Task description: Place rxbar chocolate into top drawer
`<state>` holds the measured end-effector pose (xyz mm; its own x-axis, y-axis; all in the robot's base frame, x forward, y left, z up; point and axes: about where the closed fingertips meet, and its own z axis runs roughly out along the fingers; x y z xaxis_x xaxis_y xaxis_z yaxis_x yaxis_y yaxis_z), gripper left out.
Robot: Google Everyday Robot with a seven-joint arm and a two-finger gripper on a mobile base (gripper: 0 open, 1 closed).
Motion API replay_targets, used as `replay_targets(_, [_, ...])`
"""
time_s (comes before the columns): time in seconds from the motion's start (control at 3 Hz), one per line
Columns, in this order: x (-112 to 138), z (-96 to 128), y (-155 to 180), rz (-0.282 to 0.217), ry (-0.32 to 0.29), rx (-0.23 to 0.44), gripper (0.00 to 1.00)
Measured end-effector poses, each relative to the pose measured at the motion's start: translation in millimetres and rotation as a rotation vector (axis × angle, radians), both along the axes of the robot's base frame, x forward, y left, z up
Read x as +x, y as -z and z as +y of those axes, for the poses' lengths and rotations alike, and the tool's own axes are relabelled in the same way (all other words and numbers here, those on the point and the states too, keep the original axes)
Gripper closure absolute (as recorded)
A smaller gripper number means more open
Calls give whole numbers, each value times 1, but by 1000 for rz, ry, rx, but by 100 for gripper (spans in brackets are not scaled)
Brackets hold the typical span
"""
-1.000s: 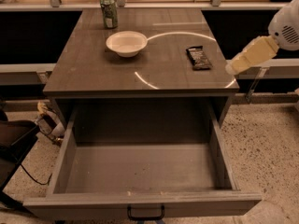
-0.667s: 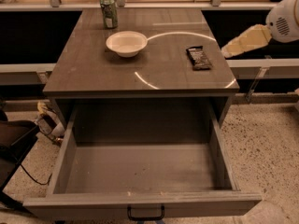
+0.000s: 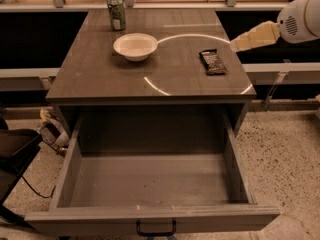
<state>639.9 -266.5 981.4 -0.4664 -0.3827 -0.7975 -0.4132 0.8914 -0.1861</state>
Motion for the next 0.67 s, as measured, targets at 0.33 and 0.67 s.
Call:
replay_targets(0.33, [8,29,17,18,-38,52,0])
replay_targets(0.67, [19,57,39,23,-74,100,0])
